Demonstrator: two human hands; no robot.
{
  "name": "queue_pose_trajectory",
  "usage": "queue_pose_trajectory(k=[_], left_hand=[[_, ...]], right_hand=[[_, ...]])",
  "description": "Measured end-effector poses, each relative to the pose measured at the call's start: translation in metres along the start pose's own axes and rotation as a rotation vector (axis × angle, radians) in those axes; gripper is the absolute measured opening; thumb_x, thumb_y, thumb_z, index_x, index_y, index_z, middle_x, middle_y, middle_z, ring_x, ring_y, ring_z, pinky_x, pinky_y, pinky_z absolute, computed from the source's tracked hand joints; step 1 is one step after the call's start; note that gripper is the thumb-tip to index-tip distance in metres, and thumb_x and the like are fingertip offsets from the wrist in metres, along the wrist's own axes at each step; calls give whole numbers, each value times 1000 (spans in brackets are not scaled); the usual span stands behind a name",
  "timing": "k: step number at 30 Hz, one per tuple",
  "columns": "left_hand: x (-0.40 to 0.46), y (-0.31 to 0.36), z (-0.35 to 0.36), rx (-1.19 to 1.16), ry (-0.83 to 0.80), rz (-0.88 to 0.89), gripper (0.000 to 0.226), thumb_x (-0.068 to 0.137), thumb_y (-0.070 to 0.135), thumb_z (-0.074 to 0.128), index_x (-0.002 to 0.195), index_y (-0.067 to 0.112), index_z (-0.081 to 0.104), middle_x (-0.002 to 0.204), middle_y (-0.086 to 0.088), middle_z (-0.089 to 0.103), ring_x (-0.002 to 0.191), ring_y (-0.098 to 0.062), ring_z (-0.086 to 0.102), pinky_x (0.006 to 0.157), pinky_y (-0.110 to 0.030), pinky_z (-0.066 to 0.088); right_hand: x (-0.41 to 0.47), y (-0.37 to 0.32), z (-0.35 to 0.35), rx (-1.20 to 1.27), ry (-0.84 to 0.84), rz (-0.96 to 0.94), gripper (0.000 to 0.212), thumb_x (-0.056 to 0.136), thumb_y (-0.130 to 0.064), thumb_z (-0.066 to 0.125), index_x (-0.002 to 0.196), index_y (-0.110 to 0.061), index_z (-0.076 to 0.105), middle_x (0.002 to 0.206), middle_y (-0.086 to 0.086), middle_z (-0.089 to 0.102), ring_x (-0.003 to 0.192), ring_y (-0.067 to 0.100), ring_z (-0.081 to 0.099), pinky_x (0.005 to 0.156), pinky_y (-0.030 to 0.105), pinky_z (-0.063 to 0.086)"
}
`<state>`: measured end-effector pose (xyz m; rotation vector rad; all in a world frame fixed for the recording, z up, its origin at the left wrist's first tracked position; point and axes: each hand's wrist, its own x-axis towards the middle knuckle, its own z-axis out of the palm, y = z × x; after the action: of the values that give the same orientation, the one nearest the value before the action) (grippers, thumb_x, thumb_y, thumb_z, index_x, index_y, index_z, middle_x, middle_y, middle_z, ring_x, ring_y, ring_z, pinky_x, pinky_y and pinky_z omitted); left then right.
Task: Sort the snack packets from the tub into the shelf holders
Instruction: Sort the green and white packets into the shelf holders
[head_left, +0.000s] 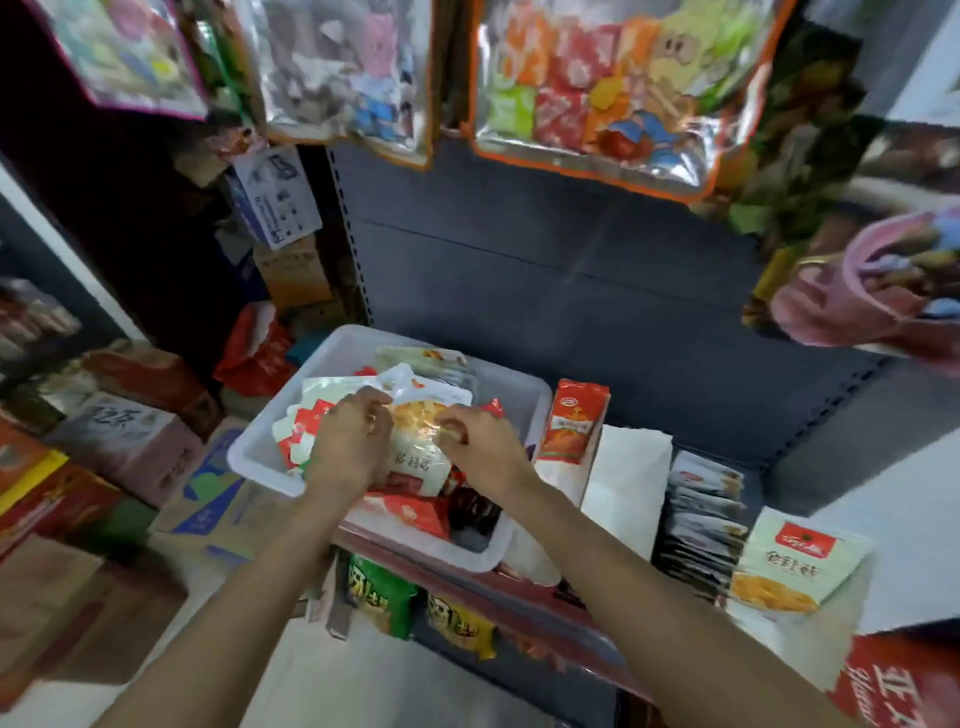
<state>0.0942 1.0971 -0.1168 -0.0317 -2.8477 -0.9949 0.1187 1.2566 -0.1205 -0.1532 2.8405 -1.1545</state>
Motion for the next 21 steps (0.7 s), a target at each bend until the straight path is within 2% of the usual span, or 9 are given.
queue_pose_trajectory(k=[2,4,6,8,10,12,15,18,21], left_hand=[[10,-37,-15,47,-39,-32,22,92,7,51,109,4,64,104,-18,68,98,-37,61,83,-39,45],[15,-71,-27,83,-114,-49,26,92,5,50,114,2,63,110,-19,66,101,-36,61,84,-36,43],[17,-92,-35,54,-224,-39,31,92,0,50,121,0,59,119,-18,63,110,-34,58,89,-32,40],[19,-106,-38,-18,-294,-35,31,91,-5,49,121,0,58,115,-16,62,111,-28,57,88,-27,38],[22,-116,-37,-61,-309,-76,29,91,-3,51,118,2,61,115,-11,63,111,-25,57,88,-23,38],[27,-125,-34,-91,-325,-93,30,91,0,53,119,4,62,119,-14,63,114,-29,57,92,-26,40],[31,-134,-31,-85,-323,-37,33,89,4,59,121,5,60,121,-12,62,113,-27,56,87,-20,37],[36,-138,-28,-143,-220,-28,43,84,14,68,123,1,56,121,-13,60,112,-25,56,88,-21,37],[37,-127,-27,-376,-141,-138,63,80,13,73,133,0,40,122,-8,52,114,-18,50,90,-22,40]], right_hand=[[16,-22,26,49,-58,-7,35,92,-21,56,125,-9,58,127,7,60,117,22,54,100,30,40],[31,-40,53,74,-143,16,37,93,-22,56,126,-7,56,129,11,58,119,25,53,101,32,40],[43,-54,76,25,-220,49,33,93,-26,57,119,-6,60,121,14,61,111,28,57,92,34,44],[51,-63,94,-18,-249,72,24,89,-30,62,97,-7,64,100,13,65,93,28,60,75,32,44],[58,-67,105,-56,-226,74,23,84,-30,68,87,-7,68,88,10,66,83,27,62,72,33,47],[63,-69,112,-118,-185,74,16,86,-20,64,97,-13,73,96,9,69,87,27,64,79,36,51],[62,-70,111,-119,-100,72,25,88,-5,55,102,-16,72,104,6,70,94,25,63,84,34,50],[60,-64,98,66,46,140,22,90,-3,55,105,-11,69,107,4,68,93,17,62,85,28,47],[53,-52,81,313,122,209,15,91,-5,57,98,-13,67,100,4,66,91,18,59,84,28,47]])
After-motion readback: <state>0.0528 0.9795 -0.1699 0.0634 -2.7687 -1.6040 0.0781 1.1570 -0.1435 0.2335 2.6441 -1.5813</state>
